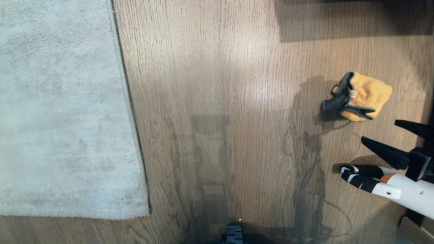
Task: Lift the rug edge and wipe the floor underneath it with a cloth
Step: Pick up the rag
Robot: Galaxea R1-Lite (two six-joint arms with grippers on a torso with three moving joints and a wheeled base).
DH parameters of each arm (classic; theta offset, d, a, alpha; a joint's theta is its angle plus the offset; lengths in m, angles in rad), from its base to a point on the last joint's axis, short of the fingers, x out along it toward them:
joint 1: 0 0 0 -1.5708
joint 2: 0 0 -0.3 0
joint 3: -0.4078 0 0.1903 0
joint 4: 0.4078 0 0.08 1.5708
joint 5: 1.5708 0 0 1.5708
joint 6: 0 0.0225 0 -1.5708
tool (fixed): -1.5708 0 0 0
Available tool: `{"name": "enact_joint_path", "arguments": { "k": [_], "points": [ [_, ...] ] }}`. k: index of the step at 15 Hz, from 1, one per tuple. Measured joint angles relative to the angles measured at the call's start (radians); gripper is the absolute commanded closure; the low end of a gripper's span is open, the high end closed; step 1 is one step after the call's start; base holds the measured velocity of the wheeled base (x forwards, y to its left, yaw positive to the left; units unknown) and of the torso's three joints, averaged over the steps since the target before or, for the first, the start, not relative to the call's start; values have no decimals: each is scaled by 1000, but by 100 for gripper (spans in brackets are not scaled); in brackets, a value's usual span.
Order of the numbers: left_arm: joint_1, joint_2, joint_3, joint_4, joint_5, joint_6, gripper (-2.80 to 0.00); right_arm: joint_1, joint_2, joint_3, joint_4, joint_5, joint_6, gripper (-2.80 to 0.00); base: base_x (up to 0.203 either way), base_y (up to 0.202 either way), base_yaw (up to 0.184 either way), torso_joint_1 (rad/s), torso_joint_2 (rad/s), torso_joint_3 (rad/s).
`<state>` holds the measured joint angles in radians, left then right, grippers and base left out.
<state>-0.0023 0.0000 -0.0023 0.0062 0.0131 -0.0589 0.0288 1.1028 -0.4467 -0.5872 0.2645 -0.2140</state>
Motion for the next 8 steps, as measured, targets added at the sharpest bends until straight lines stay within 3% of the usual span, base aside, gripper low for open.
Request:
{"name": "enact_joint_path", "arguments": {
  "k": [8],
  "points": [
    [0,0,0,0,0,0,0,-59,167,-86,-95,-9,-75,-280,0,0,0,0,0,0]
  ]
}}
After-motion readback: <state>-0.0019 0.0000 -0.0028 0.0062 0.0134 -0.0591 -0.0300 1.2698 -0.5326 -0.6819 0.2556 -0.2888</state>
